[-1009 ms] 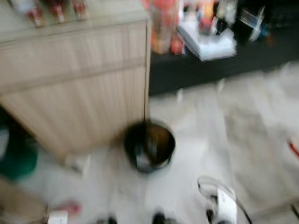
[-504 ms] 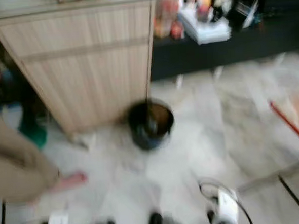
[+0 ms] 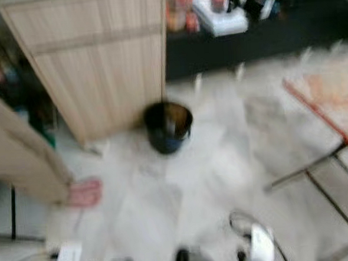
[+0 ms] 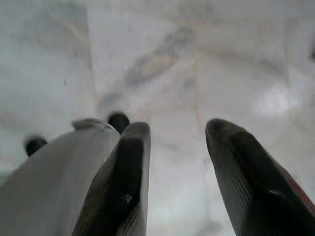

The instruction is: Picking trash to rubbish bin

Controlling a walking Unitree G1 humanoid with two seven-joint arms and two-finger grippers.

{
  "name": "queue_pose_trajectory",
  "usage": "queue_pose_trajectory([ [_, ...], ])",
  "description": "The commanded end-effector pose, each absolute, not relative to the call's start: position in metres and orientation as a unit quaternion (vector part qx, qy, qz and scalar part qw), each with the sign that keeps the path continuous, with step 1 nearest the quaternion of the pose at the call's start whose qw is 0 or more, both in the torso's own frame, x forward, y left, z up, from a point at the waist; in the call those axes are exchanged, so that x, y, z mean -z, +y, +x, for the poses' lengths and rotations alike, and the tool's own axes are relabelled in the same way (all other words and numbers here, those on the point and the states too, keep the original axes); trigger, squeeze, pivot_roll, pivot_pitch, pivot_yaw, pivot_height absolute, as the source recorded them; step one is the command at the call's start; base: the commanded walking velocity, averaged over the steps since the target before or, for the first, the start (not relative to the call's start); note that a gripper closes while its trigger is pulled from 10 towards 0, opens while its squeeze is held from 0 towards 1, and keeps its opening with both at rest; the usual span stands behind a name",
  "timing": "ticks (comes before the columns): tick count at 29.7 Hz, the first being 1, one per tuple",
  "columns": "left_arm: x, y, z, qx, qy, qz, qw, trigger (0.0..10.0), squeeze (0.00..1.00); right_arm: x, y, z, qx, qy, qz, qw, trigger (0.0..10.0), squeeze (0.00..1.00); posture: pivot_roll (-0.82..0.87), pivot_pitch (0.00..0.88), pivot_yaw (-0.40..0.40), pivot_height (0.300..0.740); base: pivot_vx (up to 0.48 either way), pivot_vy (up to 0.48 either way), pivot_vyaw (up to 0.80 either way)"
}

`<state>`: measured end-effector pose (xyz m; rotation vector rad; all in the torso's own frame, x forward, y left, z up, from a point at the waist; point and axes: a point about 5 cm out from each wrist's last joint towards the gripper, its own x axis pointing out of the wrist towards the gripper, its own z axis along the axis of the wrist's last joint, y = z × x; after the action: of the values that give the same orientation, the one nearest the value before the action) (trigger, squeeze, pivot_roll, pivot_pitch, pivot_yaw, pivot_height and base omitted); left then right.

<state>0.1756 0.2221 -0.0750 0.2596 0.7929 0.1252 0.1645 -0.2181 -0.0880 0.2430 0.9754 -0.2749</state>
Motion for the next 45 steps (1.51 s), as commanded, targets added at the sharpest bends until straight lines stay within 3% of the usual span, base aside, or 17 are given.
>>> queue_pose_trajectory([
  [1, 0.082, 0.225, 0.161, -0.056, 0.412, 0.131, 0.900, 10.0, 0.00, 0.085, -0.216, 0.171, 0.135, 0.455, 0.122, 0.872, 10.0, 0.00, 0.10, 0.189, -0.033, 0.740, 0.000, 0.000, 0.00],
  [8, 0.074, 0.248, 0.166, -0.062, 0.411, 0.154, 0.896, 10.0, 0.00, 0.085, -0.191, 0.181, 0.125, 0.445, 0.150, 0.874, 10.0, 0.00, 0.10, 0.133, 0.046, 0.740, 0.000, 0.000, 0.00],
  [14, 0.066, 0.265, 0.174, -0.085, 0.405, 0.154, 0.897, 10.0, 0.00, 0.086, -0.183, 0.181, 0.121, 0.445, 0.156, 0.873, 10.0, 0.00, 0.13, 0.120, 0.063, 0.740, 0.000, 0.000, 0.00],
  [20, 0.063, 0.274, 0.172, -0.095, 0.402, 0.155, 0.897, 10.0, 0.00, 0.087, -0.180, 0.179, 0.110, 0.450, 0.148, 0.874, 10.0, 0.00, 0.15, 0.121, 0.064, 0.740, 0.000, 0.000, 0.00],
  [23, 0.065, 0.288, 0.155, -0.111, 0.414, 0.157, 0.890, 10.0, 0.00, 0.088, -0.176, 0.177, 0.108, 0.453, 0.148, 0.873, 10.0, 0.00, 0.17, 0.122, 0.086, 0.740, 0.000, 0.000, 0.00],
  [45, 0.059, 0.306, 0.148, -0.120, 0.417, 0.168, 0.885, 10.0, 0.00, 0.088, -0.166, 0.181, 0.109, 0.448, 0.163, 0.872, 10.0, 0.00, 0.22, 0.142, 0.125, 0.740, 0.000, 0.000, 0.00],
])
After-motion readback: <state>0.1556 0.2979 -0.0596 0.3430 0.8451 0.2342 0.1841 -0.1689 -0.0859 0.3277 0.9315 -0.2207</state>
